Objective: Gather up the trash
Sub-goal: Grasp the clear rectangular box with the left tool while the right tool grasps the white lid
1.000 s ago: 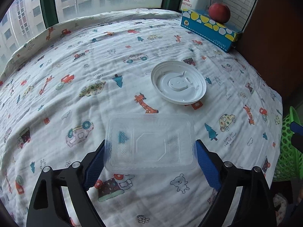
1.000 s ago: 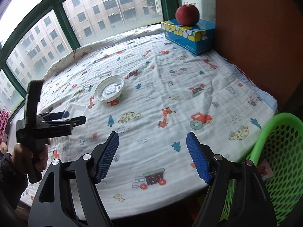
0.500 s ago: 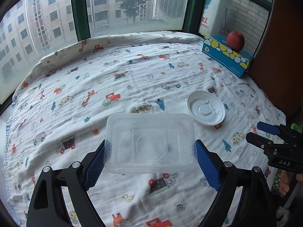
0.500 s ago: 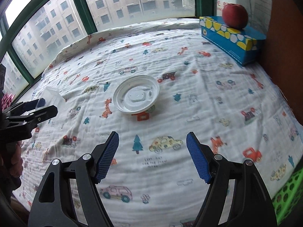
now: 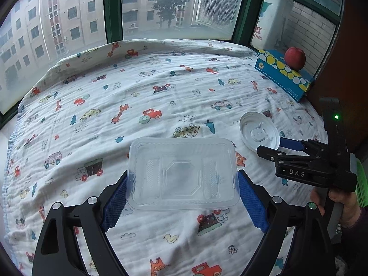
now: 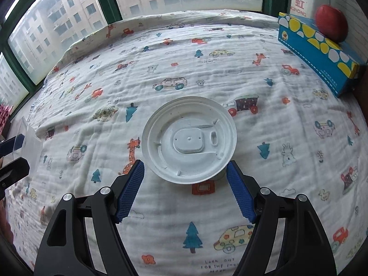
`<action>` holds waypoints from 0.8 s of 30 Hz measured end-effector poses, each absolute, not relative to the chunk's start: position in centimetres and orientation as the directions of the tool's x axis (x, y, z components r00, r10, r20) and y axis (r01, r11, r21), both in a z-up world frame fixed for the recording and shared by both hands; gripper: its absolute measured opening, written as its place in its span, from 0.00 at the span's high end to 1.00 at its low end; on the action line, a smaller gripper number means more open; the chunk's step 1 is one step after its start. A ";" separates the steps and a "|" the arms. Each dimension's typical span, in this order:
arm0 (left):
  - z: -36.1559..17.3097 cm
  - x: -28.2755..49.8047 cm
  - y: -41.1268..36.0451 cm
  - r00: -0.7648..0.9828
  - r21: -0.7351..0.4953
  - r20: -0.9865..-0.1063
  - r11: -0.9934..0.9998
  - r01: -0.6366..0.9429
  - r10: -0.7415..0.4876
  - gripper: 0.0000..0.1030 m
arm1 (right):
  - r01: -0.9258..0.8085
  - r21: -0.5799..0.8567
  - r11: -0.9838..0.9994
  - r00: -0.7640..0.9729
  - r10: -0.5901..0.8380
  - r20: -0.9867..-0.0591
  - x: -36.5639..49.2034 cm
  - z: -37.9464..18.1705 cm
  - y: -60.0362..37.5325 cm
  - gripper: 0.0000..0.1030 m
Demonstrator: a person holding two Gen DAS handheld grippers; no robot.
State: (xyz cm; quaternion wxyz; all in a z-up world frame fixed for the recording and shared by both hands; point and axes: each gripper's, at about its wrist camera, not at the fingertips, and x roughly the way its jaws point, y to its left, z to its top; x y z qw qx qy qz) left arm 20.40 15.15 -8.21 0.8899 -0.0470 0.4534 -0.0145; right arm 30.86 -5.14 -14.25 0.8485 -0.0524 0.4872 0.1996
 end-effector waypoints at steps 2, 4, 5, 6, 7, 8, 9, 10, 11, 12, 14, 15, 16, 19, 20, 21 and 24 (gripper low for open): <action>-8.4 20.5 15.3 0.586 -0.101 -0.807 0.995 -0.019 -0.070 0.17 | -0.393 0.095 0.914 0.444 0.280 -0.851 31.1 -14.5 -4.9 0.27; -8.6 20.6 15.4 0.583 -0.106 -0.809 0.994 -0.024 -0.073 0.17 | -0.393 0.089 0.915 0.444 0.274 -0.853 31.3 -14.8 -4.7 0.22; -8.7 20.6 15.5 0.583 -0.109 -0.809 0.994 -0.025 -0.074 0.17 | -0.395 0.087 0.915 0.445 0.273 -0.853 31.4 -14.9 -4.6 0.18; -8.7 20.6 15.6 0.581 -0.111 -0.810 0.993 -0.027 -0.075 0.17 | -0.399 0.085 0.913 0.449 0.275 -0.850 31.5 -14.8 -4.5 0.17; -8.8 20.6 15.6 0.581 -0.110 -0.810 0.994 -0.028 -0.073 0.17 | -0.401 0.073 0.913 0.456 0.268 -0.849 31.5 -14.9 -4.4 0.14; -8.8 20.6 15.6 0.582 -0.110 -0.810 0.994 -0.028 -0.073 0.17 | -0.405 0.063 0.912 0.460 0.263 -0.848 31.6 -14.9 -4.2 0.13; -8.8 20.6 15.6 0.580 -0.111 -0.811 0.993 -0.028 -0.074 0.17 | -0.407 0.055 0.912 0.462 0.257 -0.849 31.6 -14.9 -4.0 0.11; -8.9 20.7 15.7 0.578 -0.112 -0.812 0.993 -0.028 -0.075 0.17 | -0.405 0.044 0.913 0.468 0.249 -0.848 31.8 -15.0 -3.8 0.11; -9.0 20.6 15.7 0.577 -0.113 -0.813 0.993 -0.029 -0.076 0.17 | -0.406 0.044 0.913 0.468 0.249 -0.848 32.0 -15.1 -3.7 0.11; -9.0 20.6 15.7 0.576 -0.116 -0.814 0.993 -0.029 -0.078 0.17 | -0.404 0.049 0.914 0.465 0.251 -0.849 32.2 -15.2 -3.6 0.11; -9.1 20.6 15.6 0.573 -0.117 -0.816 0.993 -0.029 -0.079 0.17 | -0.389 0.054 0.920 0.468 0.248 -0.848 32.6 -15.3 -3.5 0.11; -9.2 20.6 15.6 0.572 -0.116 -0.817 0.993 -0.029 -0.078 0.17 | -0.384 0.057 0.922 0.466 0.247 -0.850 32.8 -15.4 -3.4 0.11; -9.2 20.6 15.6 0.571 -0.115 -0.817 0.993 -0.028 -0.079 0.17 | -0.382 0.063 0.922 0.466 0.250 -0.849 32.9 -15.4 -3.4 0.11; -9.3 20.6 15.6 0.571 -0.115 -0.817 0.993 -0.029 -0.078 0.17 | -0.375 0.065 0.925 0.469 0.250 -0.847 32.9 -15.4 -3.4 0.12; -9.2 20.6 15.6 0.571 -0.115 -0.817 0.993 -0.029 -0.078 0.17 | -0.376 0.063 0.925 0.474 0.250 -0.845 32.7 -15.3 -3.4 0.12; -9.2 20.6 15.6 0.570 -0.115 -0.818 0.993 -0.031 -0.077 0.17 | -0.380 0.055 0.923 0.477 0.246 -0.844 32.5 -15.2 -3.4 0.13; -9.2 20.5 15.6 0.572 -0.114 -0.817 0.993 -0.032 -0.075 0.17 | -0.383 0.033 0.923 0.489 0.233 -0.840 31.7 -14.7 -3.7 0.13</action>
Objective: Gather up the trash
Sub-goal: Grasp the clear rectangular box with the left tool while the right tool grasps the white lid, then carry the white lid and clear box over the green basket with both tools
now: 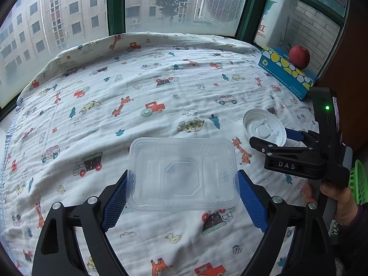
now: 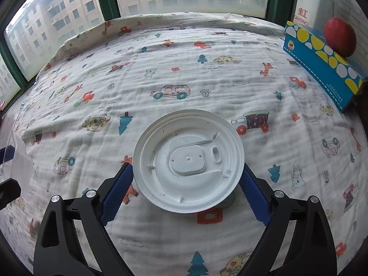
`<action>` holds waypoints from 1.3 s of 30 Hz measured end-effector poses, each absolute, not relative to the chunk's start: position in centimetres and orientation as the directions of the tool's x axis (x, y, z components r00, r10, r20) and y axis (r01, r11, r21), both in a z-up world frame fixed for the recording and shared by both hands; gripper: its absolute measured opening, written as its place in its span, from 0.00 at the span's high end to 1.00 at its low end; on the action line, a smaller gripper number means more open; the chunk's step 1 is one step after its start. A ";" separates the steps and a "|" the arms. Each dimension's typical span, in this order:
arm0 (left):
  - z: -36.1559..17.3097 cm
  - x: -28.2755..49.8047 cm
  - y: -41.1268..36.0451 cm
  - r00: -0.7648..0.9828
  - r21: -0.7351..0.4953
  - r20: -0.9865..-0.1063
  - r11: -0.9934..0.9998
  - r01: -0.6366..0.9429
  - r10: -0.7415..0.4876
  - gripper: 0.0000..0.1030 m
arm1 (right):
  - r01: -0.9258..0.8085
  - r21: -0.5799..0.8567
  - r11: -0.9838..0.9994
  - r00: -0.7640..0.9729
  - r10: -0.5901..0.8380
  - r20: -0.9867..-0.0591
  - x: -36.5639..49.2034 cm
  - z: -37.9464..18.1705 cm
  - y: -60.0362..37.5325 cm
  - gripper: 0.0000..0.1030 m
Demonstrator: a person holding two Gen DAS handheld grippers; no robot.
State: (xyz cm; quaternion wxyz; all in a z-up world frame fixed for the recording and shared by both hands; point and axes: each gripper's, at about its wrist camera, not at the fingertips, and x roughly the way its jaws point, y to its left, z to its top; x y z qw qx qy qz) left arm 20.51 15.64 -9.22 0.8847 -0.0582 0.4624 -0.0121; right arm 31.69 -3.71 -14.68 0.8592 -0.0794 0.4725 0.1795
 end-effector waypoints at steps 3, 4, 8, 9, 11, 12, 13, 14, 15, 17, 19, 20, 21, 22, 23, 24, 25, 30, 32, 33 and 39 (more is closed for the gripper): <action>-8.9 20.3 15.4 0.577 -0.111 -0.813 0.993 -0.027 -0.075 0.17 | -0.381 0.030 0.924 0.497 0.232 -0.836 30.4 -13.9 -4.6 0.13; -8.8 20.2 15.2 0.579 -0.110 -0.812 0.994 -0.026 -0.075 0.17 | -0.378 0.028 0.925 0.499 0.230 -0.836 30.0 -13.7 -4.9 0.13; -8.0 19.5 14.0 0.588 -0.115 -0.804 0.993 -0.011 -0.086 0.17 | -0.348 0.050 0.936 0.511 0.234 -0.827 28.0 -12.2 -7.0 0.13; -7.8 19.4 13.6 0.590 -0.115 -0.803 0.993 -0.005 -0.090 0.17 | -0.338 0.055 0.940 0.515 0.234 -0.825 27.4 -11.8 -7.6 0.13; -7.4 19.1 12.7 0.594 -0.117 -0.798 0.993 0.010 -0.100 0.17 | -0.316 0.062 0.947 0.525 0.229 -0.819 26.2 -10.9 -8.9 0.13; -7.1 18.9 12.2 0.597 -0.119 -0.795 0.993 0.019 -0.107 0.17 | -0.307 0.062 0.950 0.530 0.224 -0.818 25.6 -10.6 -9.5 0.13; -6.9 18.8 11.7 0.599 -0.121 -0.793 0.992 0.027 -0.113 0.17 | -0.297 0.065 0.953 0.535 0.222 -0.815 24.9 -10.2 -10.2 0.13; -6.7 18.6 11.1 0.601 -0.124 -0.790 0.992 0.036 -0.120 0.17 | -0.289 0.066 0.955 0.540 0.219 -0.813 24.3 -9.7 -10.9 0.13; -6.5 18.5 10.6 0.602 -0.124 -0.788 0.991 0.047 -0.127 0.17 | -0.280 0.059 0.958 0.547 0.210 -0.810 23.7 -9.4 -11.4 0.13; -6.2 18.2 9.4 0.605 -0.124 -0.784 0.990 0.067 -0.139 0.17 | -0.253 0.040 0.967 0.566 0.182 -0.804 22.3 -8.6 -12.8 0.13; -5.8 17.9 8.2 0.606 -0.130 -0.780 0.988 0.088 -0.156 0.17 | -0.232 0.053 0.971 0.571 0.180 -0.801 21.2 -8.0 -14.1 0.18; -5.6 17.8 7.6 0.606 -0.131 -0.778 0.987 0.097 -0.163 0.17 | -0.218 0.056 0.974 0.570 0.174 -0.803 20.6 -7.7 -14.9 0.19; -5.5 17.6 6.9 0.606 -0.132 -0.777 0.985 0.109 -0.171 0.17 | -0.205 0.059 0.977 0.573 0.169 -0.802 20.1 -7.5 -15.5 0.19; -5.3 17.6 6.3 0.605 -0.133 -0.776 0.984 0.120 -0.179 0.17 | -0.186 0.060 0.981 0.578 0.159 -0.800 19.4 -7.3 -16.3 0.19; -5.2 17.5 5.7 0.605 -0.134 -0.774 0.982 0.132 -0.186 0.17 | -0.177 0.062 0.982 0.580 0.155 -0.800 19.0 -7.1 -16.9 0.19; -5.1 17.4 5.2 0.605 -0.134 -0.773 0.981 0.141 -0.192 0.17 | -0.167 0.065 0.984 0.584 0.152 -0.797 18.4 -7.0 -17.6 0.20; -5.0 17.3 4.6 0.604 -0.137 -0.771 0.979 0.151 -0.201 0.17 | -0.158 0.064 0.985 0.587 0.146 -0.796 17.9 -6.9 -18.1 0.20; -4.4 16.8 1.9 0.598 -0.139 -0.767 0.970 0.198 -0.232 0.17 | -0.118 0.066 0.991 0.611 0.125 -0.782 15.6 -6.1 -20.7 0.20; -4.1 16.5 1.0 0.598 -0.140 -0.764 0.967 0.213 -0.242 0.17 | -0.099 0.077 0.992 0.621 0.122 -0.775 14.8 -5.7 -21.8 0.20; -4.0 16.5 0.7 0.597 -0.142 -0.763 0.965 0.219 -0.248 0.17 | -0.091 0.079 0.993 0.625 0.119 -0.772 14.5 -5.6 -22.2 0.20; -3.4 16.0 -2.0 0.592 -0.133 -0.758 0.953 0.272 -0.275 0.17 | -0.033 0.090 0.995 0.651 0.089 -0.754 12.5 -4.4 -25.4 0.20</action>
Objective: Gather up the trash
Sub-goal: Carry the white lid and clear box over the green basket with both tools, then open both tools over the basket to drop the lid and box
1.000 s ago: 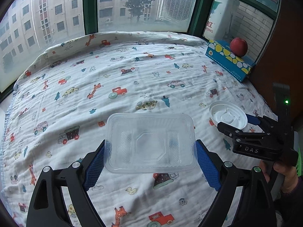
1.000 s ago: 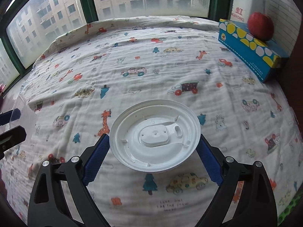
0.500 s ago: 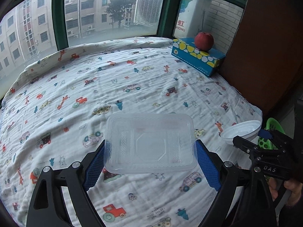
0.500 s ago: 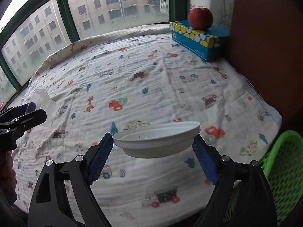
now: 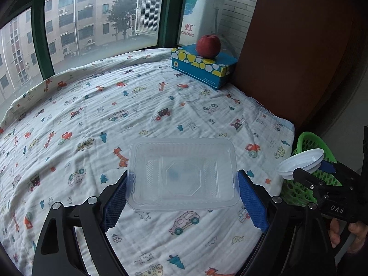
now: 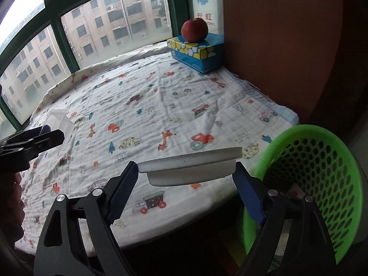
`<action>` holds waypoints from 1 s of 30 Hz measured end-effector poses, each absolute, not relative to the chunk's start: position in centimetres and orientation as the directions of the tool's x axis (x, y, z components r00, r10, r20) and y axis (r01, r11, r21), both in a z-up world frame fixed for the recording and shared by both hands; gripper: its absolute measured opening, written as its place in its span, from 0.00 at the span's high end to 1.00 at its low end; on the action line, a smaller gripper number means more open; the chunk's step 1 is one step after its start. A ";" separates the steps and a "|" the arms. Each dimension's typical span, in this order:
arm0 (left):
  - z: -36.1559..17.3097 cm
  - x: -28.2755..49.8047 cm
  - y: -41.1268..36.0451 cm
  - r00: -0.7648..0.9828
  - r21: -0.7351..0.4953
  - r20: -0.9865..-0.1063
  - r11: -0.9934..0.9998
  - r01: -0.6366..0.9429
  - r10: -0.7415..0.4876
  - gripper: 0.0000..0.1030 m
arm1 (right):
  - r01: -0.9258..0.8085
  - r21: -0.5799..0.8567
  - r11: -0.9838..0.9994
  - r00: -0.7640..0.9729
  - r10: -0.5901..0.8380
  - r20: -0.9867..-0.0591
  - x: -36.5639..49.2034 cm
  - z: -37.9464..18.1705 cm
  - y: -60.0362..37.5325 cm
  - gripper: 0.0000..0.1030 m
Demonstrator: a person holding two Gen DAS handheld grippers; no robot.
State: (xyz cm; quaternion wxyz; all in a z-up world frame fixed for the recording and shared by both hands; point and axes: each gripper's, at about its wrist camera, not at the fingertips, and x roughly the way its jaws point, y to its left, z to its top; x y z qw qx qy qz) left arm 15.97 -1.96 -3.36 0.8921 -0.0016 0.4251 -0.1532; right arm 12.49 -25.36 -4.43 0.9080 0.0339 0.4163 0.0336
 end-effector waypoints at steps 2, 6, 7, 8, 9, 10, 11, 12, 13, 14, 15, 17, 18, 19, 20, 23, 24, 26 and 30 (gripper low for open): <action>-3.1 15.9 -2.9 0.588 -0.135 -0.756 0.948 0.289 -0.287 0.17 | -0.010 0.093 0.996 0.661 0.077 -0.747 11.7 -4.0 -26.5 0.20; -2.6 15.6 -5.3 0.584 -0.135 -0.747 0.933 0.334 -0.317 0.17 | 0.035 0.095 0.995 0.680 0.046 -0.732 10.2 -3.3 -28.8 0.20; -2.4 15.5 -5.8 0.582 -0.135 -0.746 0.929 0.344 -0.324 0.17 | 0.049 0.094 0.994 0.682 0.036 -0.731 9.9 -3.2 -29.5 0.20; -2.3 15.4 -6.4 0.579 -0.135 -0.745 0.925 0.356 -0.332 0.17 | 0.061 0.093 0.994 0.682 0.027 -0.731 9.5 -3.1 -30.2 0.20; -2.2 15.3 -7.1 0.576 -0.135 -0.744 0.920 0.368 -0.339 0.17 | 0.073 0.092 0.993 0.682 0.018 -0.731 9.2 -3.1 -30.8 0.20; -2.2 15.2 -7.8 0.572 -0.136 -0.743 0.915 0.379 -0.347 0.17 | 0.087 0.090 0.992 0.683 0.007 -0.731 8.9 -3.0 -31.4 0.20; -2.1 15.1 -8.5 0.568 -0.137 -0.742 0.910 0.391 -0.356 0.17 | 0.101 0.090 0.991 0.683 -0.003 -0.730 8.5 -3.0 -32.1 0.20; -2.0 15.0 -9.0 0.565 -0.137 -0.742 0.906 0.400 -0.362 0.17 | 0.111 0.091 0.990 0.683 -0.010 -0.730 8.2 -3.0 -32.7 0.20; -2.0 14.9 -9.6 0.561 -0.136 -0.742 0.902 0.411 -0.367 0.17 | 0.127 0.090 0.988 0.682 -0.021 -0.732 7.8 -3.1 -33.4 0.20; -2.0 14.8 -10.2 0.558 -0.134 -0.742 0.898 0.419 -0.372 0.17 | 0.137 0.089 0.987 0.680 -0.028 -0.733 7.5 -3.1 -34.0 0.20; -1.9 14.7 -10.8 0.555 -0.134 -0.741 0.893 0.429 -0.378 0.17 | 0.146 0.090 0.985 0.677 -0.033 -0.735 7.2 -3.2 -34.5 0.20; -1.8 14.4 -12.0 0.547 -0.135 -0.740 0.884 0.448 -0.390 0.17 | 0.164 0.088 0.983 0.673 -0.046 -0.738 6.6 -3.4 -35.5 0.20; -1.7 14.2 -12.6 0.545 -0.132 -0.740 0.879 0.457 -0.394 0.17 | 0.173 0.086 0.981 0.670 -0.053 -0.741 6.3 -3.6 -36.0 0.20; -1.6 14.1 -13.2 0.542 -0.129 -0.740 0.875 0.467 -0.398 0.17 | 0.180 0.087 0.980 0.668 -0.057 -0.742 6.1 -3.7 -36.4 0.20; -1.6 14.0 -13.7 0.538 -0.128 -0.740 0.870 0.476 -0.404 0.17 | 0.190 0.090 0.978 0.666 -0.061 -0.743 5.8 -3.8 -36.8 0.20; -1.3 13.5 -15.5 0.529 -0.119 -0.740 0.854 0.506 -0.416 0.17 | 0.214 0.102 0.972 0.663 -0.068 -0.746 5.0 -3.9 -38.2 0.20; -1.3 13.4 -16.0 0.526 -0.115 -0.740 0.849 0.515 -0.420 0.17 | 0.222 0.105 0.969 0.662 -0.071 -0.746 4.6 -4.0 -38.6 0.19; -1.2 13.1 -17.1 0.521 -0.110 -0.740 0.841 0.530 -0.426 0.17 | 0.231 0.109 0.967 0.661 -0.074 -0.747 4.1 -4.0 -39.2 0.19; -1.2 12.9 -18.9 0.506 -0.110 -0.745 0.827 0.551 -0.436 0.17 | 0.249 0.111 0.962 0.656 -0.084 -0.750 3.5 -4.2 -40.4 0.19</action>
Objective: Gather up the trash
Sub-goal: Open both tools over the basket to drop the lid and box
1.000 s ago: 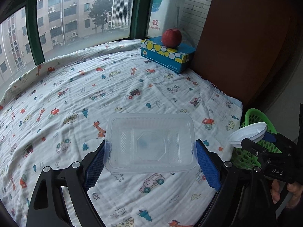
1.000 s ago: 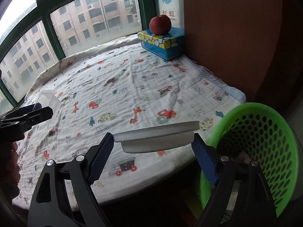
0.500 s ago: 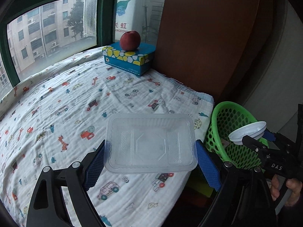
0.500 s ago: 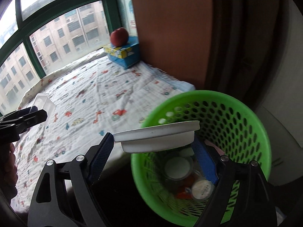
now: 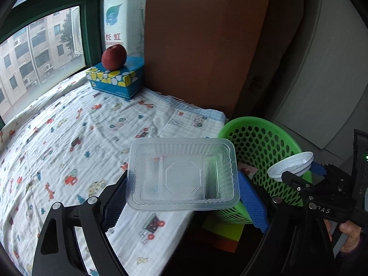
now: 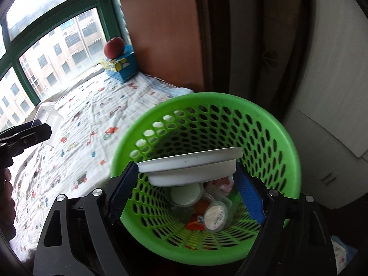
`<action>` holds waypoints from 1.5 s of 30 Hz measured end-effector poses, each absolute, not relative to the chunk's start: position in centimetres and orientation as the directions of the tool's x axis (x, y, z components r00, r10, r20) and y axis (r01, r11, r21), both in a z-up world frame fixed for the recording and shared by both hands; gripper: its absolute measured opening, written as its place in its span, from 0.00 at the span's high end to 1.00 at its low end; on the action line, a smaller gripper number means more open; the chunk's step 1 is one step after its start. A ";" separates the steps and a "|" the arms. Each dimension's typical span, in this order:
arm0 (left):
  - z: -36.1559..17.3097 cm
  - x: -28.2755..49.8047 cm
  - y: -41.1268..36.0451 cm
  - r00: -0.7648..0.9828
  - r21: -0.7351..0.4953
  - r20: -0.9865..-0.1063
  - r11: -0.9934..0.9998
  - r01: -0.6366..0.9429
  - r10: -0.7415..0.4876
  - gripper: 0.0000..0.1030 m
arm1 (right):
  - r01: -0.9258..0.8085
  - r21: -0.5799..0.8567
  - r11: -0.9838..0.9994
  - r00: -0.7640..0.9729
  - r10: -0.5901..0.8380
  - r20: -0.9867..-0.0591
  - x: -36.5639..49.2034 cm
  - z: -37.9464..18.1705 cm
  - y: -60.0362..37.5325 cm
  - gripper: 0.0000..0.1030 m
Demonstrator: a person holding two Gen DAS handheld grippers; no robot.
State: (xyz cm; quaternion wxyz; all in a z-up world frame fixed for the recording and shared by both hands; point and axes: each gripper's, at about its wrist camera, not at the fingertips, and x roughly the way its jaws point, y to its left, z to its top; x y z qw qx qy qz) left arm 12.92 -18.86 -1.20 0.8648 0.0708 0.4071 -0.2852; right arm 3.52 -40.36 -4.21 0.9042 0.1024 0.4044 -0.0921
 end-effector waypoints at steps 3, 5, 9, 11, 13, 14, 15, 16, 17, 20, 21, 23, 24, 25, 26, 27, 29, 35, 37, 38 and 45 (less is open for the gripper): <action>-1.3 12.7 -20.0 0.494 -0.111 -0.749 0.819 0.564 -0.442 0.17 | 0.264 0.119 0.957 0.651 -0.086 -0.754 2.9 -4.5 -41.2 0.19; -1.4 12.6 -20.7 0.486 -0.108 -0.753 0.812 0.573 -0.443 0.17 | 0.270 0.126 0.955 0.648 -0.083 -0.757 2.7 -4.7 -41.6 0.19; -1.7 12.5 -21.8 0.474 -0.104 -0.760 0.804 0.585 -0.444 0.17 | 0.278 0.136 0.951 0.643 -0.079 -0.762 2.5 -5.2 -42.2 0.19; -1.8 12.4 -22.1 0.469 -0.106 -0.762 0.800 0.591 -0.447 0.17 | 0.282 0.136 0.950 0.640 -0.081 -0.764 2.4 -5.3 -42.2 0.17; -1.8 12.4 -22.5 0.465 -0.106 -0.763 0.797 0.595 -0.449 0.17 | 0.281 0.138 0.950 0.640 -0.079 -0.764 2.3 -5.4 -42.3 0.16; -1.9 12.4 -22.6 0.462 -0.106 -0.764 0.795 0.598 -0.450 0.17 | 0.285 0.137 0.949 0.640 -0.082 -0.764 2.3 -5.4 -42.3 0.16; -1.9 12.4 -22.8 0.460 -0.108 -0.765 0.793 0.600 -0.452 0.17 | 0.286 0.136 0.948 0.640 -0.084 -0.764 2.3 -5.4 -42.4 0.16; -1.9 12.4 -23.0 0.457 -0.109 -0.765 0.791 0.602 -0.454 0.17 | 0.285 0.140 0.948 0.642 -0.080 -0.763 2.2 -5.3 -42.4 0.16; -1.9 12.4 -23.2 0.456 -0.109 -0.765 0.789 0.604 -0.455 0.17 | 0.286 0.143 0.947 0.642 -0.079 -0.762 2.2 -5.3 -42.6 0.16; -2.0 12.4 -23.8 0.449 -0.109 -0.766 0.783 0.613 -0.459 0.17 | 0.287 0.139 0.948 0.644 -0.083 -0.761 2.0 -5.1 -42.6 0.16; -2.0 12.4 -24.0 0.446 -0.109 -0.767 0.780 0.616 -0.460 0.17 | 0.286 0.137 0.948 0.644 -0.084 -0.761 2.0 -5.1 -42.6 0.16; -2.1 12.3 -24.4 0.440 -0.108 -0.769 0.774 0.624 -0.463 0.17 | 0.287 0.127 0.949 0.644 -0.094 -0.759 1.8 -4.9 -42.6 0.16; -2.2 12.4 -24.7 0.437 -0.109 -0.771 0.772 0.626 -0.463 0.17 | 0.289 0.122 0.950 0.644 -0.098 -0.759 1.7 -4.9 -42.7 0.16; -2.3 12.4 -25.0 0.430 -0.114 -0.773 0.769 0.629 -0.466 0.17 | 0.292 0.116 0.949 0.643 -0.105 -0.759 1.5 -4.8 -42.8 0.16; -2.4 12.4 -25.2 0.421 -0.122 -0.775 0.766 0.631 -0.470 0.17 | 0.295 0.115 0.949 0.643 -0.108 -0.758 1.3 -4.8 -42.9 0.16; -2.5 12.4 -25.5 0.415 -0.126 -0.778 0.764 0.633 -0.472 0.17 | 0.298 0.116 0.947 0.643 -0.110 -0.758 1.1 -4.8 -43.0 0.16; -2.8 12.5 -25.9 0.406 -0.130 -0.781 0.760 0.637 -0.474 0.17 | 0.307 0.119 0.944 0.643 -0.114 -0.758 0.7 -4.7 -43.4 0.16; -3.5 12.4 -27.4 0.381 -0.135 -0.794 0.747 0.651 -0.474 0.17 | 0.330 0.118 0.937 0.638 -0.129 -0.759 -0.6 -4.7 -44.1 0.16; -3.6 12.2 -27.9 0.371 -0.139 -0.796 0.741 0.657 -0.478 0.17 | 0.336 0.114 0.935 0.637 -0.136 -0.758 -0.9 -4.8 -44.2 0.16; -3.7 12.2 -28.2 0.366 -0.141 -0.797 0.738 0.660 -0.479 0.17 | 0.338 0.116 0.934 0.637 -0.137 -0.758 -1.1 -4.8 -44.3 0.16; -4.2 11.4 -29.8 0.336 -0.140 -0.806 0.709 0.691 -0.488 0.17 | 0.355 0.140 0.925 0.644 -0.133 -0.753 -2.1 -4.8 -44.7 0.16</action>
